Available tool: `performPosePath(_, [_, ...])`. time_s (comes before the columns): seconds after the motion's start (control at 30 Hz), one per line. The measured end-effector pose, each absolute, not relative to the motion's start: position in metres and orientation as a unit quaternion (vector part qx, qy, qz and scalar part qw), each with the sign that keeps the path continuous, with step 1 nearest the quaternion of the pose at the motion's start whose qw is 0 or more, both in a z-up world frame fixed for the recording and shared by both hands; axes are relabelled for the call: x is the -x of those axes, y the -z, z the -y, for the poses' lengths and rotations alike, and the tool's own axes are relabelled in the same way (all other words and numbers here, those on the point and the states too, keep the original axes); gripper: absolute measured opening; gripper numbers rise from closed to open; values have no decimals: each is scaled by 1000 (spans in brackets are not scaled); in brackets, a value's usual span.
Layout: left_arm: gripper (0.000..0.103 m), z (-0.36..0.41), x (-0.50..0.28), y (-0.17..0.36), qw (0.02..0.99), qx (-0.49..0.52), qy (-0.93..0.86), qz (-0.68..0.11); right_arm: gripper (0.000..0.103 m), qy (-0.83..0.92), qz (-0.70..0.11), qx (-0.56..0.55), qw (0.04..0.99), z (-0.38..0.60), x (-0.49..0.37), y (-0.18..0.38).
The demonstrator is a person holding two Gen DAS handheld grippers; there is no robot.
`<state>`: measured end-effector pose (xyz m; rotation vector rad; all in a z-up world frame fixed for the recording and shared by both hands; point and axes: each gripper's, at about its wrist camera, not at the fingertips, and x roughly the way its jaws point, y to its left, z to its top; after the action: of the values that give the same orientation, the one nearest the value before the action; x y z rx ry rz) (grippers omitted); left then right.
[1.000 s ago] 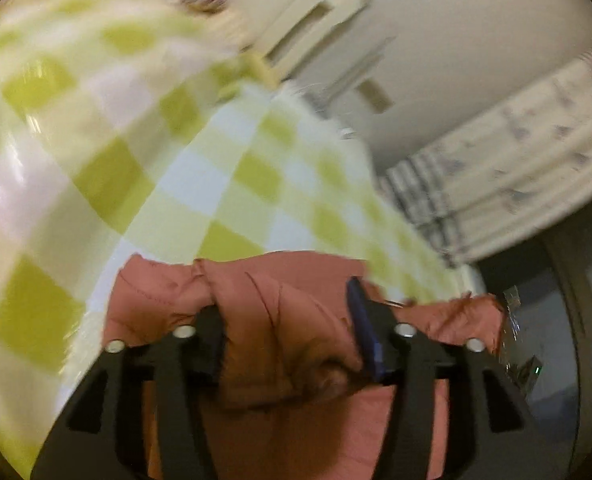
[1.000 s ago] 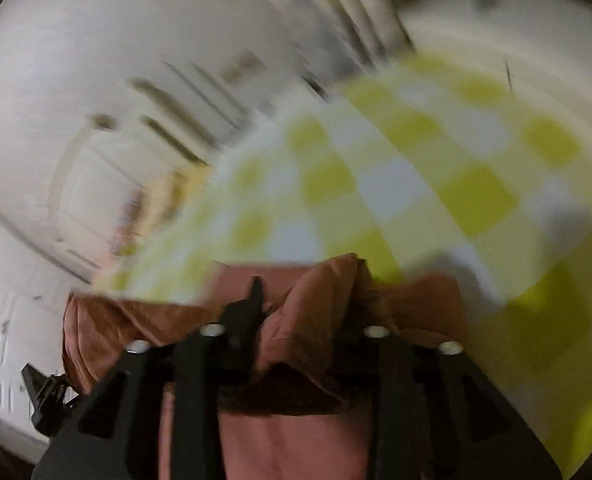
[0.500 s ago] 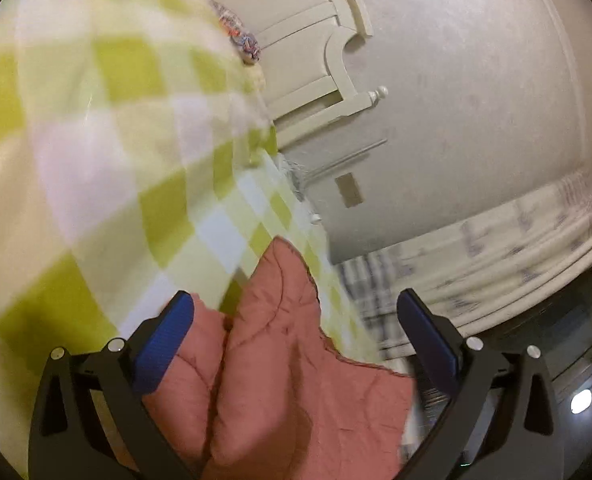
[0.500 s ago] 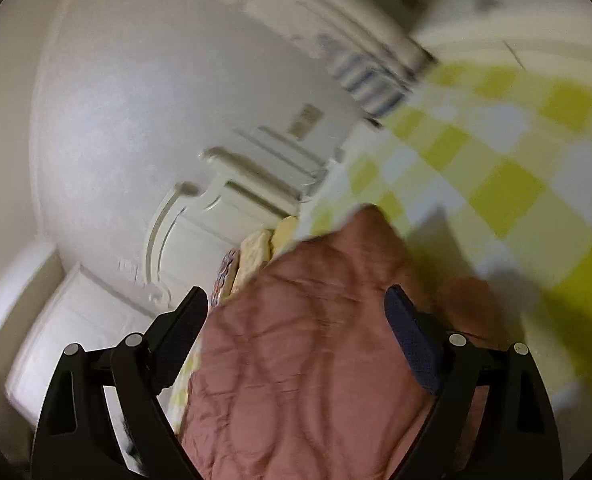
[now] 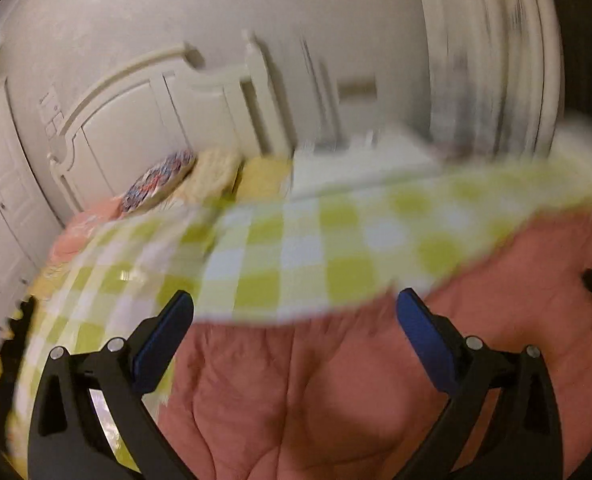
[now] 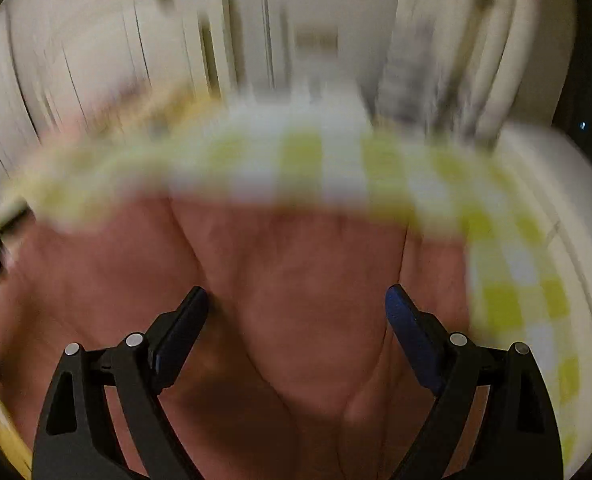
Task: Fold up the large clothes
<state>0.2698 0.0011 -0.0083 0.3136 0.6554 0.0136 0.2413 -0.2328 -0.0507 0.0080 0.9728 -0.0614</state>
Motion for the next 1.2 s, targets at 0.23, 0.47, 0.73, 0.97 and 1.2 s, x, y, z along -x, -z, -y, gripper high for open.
performPosePath(0.23, [100, -76, -250, 48, 933, -9, -26, -359, 86, -9, -418, -23, 908, 239, -204, 75])
performPosePath(0.47, [100, -82, -247, 37, 934, -5, -25, -358, 86, -17, -395, -61, 917, 245, -187, 44])
performPosePath(0.73, [101, -22, -172, -37, 966, -69, 62, -242, 72, 29, -289, -110, 951, 296, -149, -25])
performPosePath(0.97, [101, 52, -218, 48, 921, -178, 73, -339, 58, 47, -367, 14, 929, 247, -209, 17])
performPosePath(1.2, [101, 16, -256, 63, 907, -60, 100, -404, 63, 75, -429, -33, 900, 273, -238, 72])
